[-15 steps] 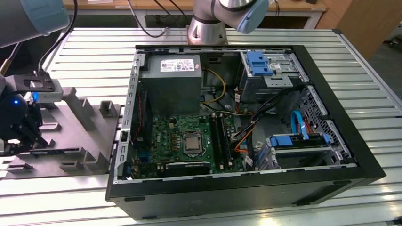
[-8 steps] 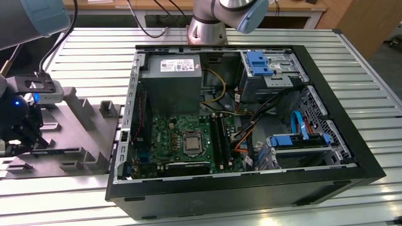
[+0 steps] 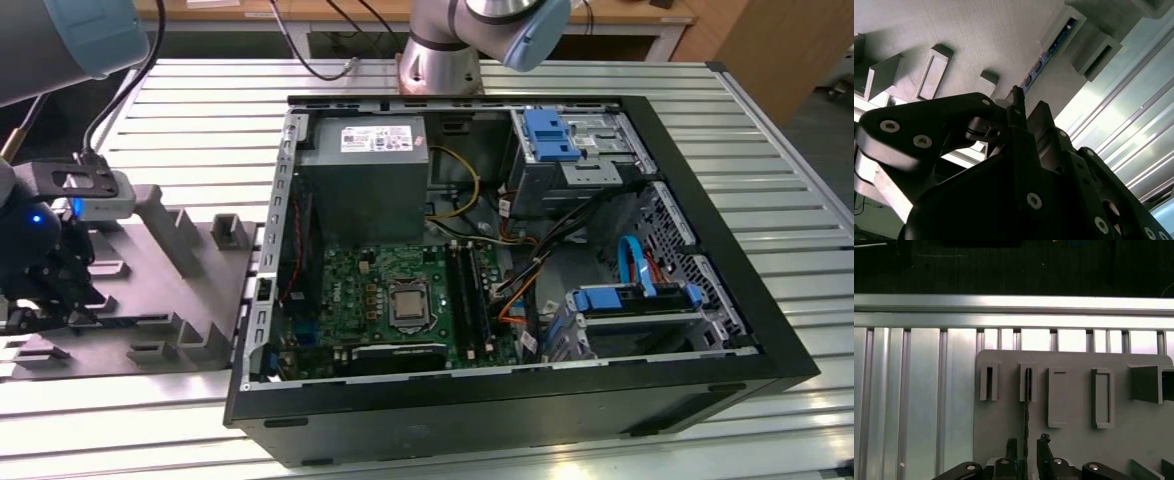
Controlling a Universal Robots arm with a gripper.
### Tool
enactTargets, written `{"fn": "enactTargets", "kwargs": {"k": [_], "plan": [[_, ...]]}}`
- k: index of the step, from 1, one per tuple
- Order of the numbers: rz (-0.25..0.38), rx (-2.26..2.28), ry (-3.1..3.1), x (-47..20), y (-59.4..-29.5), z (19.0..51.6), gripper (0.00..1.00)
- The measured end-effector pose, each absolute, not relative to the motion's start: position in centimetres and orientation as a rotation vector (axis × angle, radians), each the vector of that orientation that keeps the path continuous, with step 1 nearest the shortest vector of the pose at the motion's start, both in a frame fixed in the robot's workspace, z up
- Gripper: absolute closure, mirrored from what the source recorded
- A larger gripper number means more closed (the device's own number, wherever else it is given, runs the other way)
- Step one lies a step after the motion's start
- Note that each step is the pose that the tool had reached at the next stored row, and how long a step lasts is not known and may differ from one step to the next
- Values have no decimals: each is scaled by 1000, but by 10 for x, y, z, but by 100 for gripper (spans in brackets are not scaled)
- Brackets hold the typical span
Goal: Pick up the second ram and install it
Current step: 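Pick up the second ram and move it above second insertion slot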
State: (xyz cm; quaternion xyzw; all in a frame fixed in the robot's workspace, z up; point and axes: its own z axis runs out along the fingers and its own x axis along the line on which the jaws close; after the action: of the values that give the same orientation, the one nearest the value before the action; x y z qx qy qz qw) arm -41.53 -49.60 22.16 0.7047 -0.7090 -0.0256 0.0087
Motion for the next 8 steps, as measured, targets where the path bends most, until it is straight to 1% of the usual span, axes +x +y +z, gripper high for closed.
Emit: {"fn": "enactTargets", "kwargs": {"k": [8], "plan": [[-78, 2229, -2193, -417, -496, 215, 70]]}}
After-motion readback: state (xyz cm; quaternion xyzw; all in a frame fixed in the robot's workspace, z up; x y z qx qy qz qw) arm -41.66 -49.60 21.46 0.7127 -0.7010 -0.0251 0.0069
